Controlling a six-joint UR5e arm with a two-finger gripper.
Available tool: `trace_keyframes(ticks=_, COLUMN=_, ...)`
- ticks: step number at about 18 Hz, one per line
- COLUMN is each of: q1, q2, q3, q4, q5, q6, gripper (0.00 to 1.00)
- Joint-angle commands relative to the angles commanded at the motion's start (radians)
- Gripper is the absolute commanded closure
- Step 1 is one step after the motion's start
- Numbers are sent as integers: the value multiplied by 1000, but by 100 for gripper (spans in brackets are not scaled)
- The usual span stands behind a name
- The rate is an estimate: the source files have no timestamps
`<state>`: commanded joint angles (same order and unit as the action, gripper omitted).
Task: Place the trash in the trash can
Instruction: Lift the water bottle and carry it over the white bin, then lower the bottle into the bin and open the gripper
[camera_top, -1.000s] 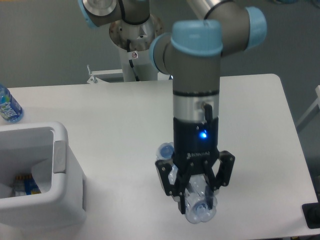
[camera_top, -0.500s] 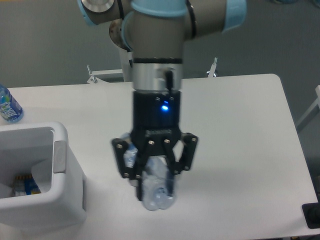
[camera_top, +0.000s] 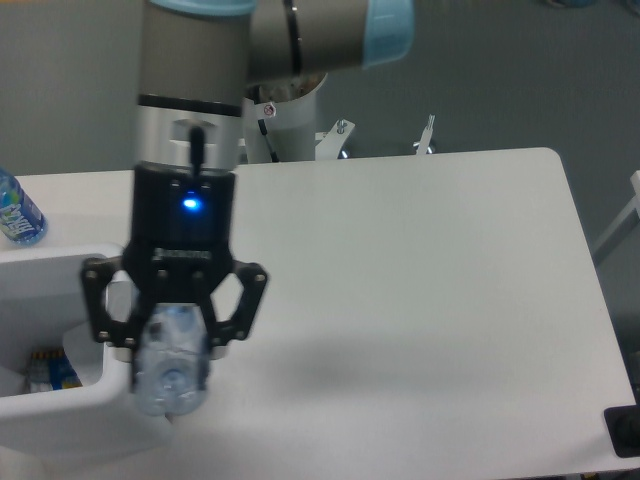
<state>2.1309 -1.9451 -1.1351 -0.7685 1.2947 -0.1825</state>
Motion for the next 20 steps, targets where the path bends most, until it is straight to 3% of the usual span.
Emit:
trace_keyframes(ticks=8, q1=-69, q2=-20, q3=3, q4=2, q5=0, q6=2, gripper=45)
trace_keyframes(ticks=15, q1=-127, q2=-94, q3=29, q4=2, q5=-2, q6=12, gripper=44)
trace_keyframes(ticks=17, q1=-134, q2=-97, q3=25, q4=2, q5=-2, q6=12, gripper=33)
trace_keyframes(ticks=19, q1=-135, q2=-101, q3=15, q4=2, q5=0, q6=14, gripper=9)
trace_keyframes(ticks=20, q1=-135, q2=-101, q3=14, q4=2, q5=0, q6=14, gripper=4)
